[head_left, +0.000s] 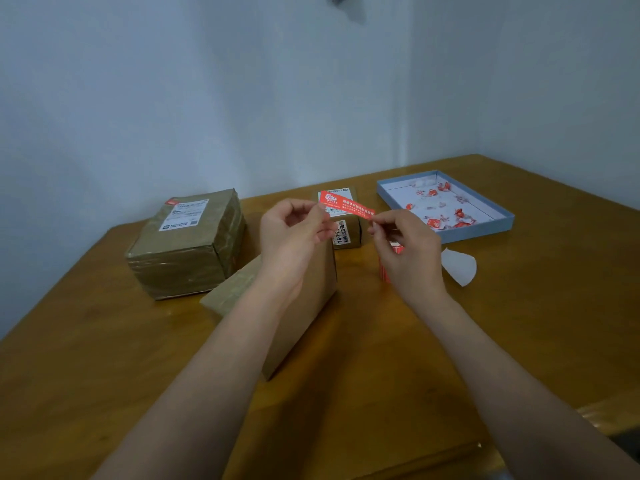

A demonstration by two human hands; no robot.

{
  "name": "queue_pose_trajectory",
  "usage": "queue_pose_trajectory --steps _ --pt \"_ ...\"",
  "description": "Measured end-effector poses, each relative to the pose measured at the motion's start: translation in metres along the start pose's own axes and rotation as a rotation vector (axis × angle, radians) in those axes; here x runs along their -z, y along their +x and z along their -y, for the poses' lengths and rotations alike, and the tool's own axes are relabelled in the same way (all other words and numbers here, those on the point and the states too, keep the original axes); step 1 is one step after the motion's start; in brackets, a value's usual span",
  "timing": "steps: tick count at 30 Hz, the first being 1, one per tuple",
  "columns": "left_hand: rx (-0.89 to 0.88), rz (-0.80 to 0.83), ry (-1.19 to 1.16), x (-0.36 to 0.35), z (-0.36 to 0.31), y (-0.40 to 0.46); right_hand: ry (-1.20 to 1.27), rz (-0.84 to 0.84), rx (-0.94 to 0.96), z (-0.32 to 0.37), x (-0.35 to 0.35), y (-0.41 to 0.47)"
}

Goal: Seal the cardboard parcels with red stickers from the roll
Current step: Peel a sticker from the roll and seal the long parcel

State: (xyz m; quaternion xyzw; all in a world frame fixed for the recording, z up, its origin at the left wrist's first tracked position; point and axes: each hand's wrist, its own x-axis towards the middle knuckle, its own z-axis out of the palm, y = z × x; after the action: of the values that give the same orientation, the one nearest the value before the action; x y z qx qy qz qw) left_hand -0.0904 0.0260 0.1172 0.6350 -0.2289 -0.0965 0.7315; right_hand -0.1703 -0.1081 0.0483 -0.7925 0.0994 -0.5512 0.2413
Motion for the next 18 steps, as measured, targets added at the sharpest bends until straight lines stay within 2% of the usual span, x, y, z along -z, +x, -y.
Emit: queue_pose_trajectory --steps 6,9,14,18 --pt "0.012 -0.002 -0.071 0.014 -0.008 -0.004 -0.007 0.018 0.069 0.015 0.000 0.003" --pt "-0.005 -0.019 -0.037 0.021 -0.007 -0.005 0.015 0.019 0.046 0.025 -0.002 0.004" --pt "-0.038 -0.094 0.041 0.038 -0.010 -0.009 0.339 0.023 -0.377 0.043 -0.007 0.011" --pt "-0.043 -0.130 0.037 0.051 -0.014 -0.010 0.390 0.207 -0.488 0.047 -0.016 0.014"
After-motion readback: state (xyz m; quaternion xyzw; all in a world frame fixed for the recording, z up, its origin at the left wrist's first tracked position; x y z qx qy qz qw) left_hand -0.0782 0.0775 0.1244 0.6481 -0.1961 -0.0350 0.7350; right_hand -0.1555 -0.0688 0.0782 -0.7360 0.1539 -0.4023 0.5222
